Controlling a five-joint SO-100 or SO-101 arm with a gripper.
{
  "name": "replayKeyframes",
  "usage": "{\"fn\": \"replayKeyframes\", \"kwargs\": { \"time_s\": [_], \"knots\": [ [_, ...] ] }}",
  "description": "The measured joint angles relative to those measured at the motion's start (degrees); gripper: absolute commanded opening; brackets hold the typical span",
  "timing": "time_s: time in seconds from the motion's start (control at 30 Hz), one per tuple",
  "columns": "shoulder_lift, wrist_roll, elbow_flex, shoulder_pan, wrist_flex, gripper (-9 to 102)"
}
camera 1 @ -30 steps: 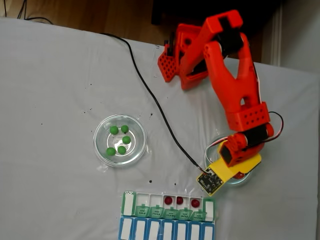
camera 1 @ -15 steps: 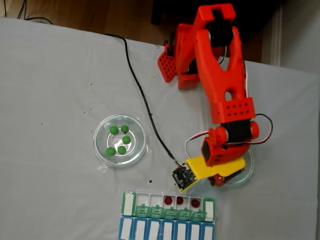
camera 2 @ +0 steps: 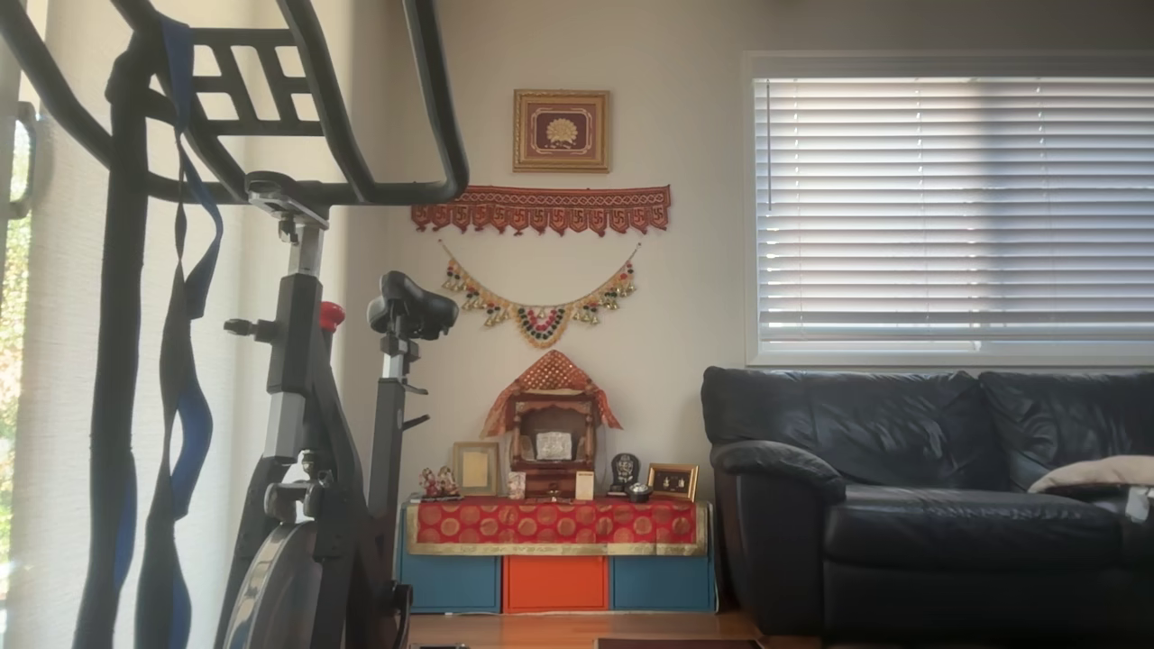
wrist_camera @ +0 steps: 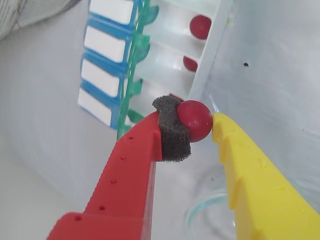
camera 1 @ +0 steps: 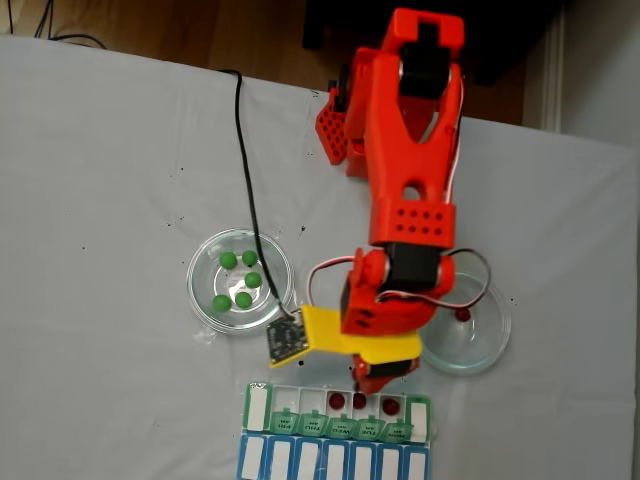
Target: Sort medicines into box.
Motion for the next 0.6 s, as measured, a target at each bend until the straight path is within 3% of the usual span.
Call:
{"fn": "replayKeyframes", "kwargs": {
  "time_s": [0.6],
  "knots": [
    [-12.66, -2.29, -6.5, 9.05, -7.12, 1]
  ]
}}
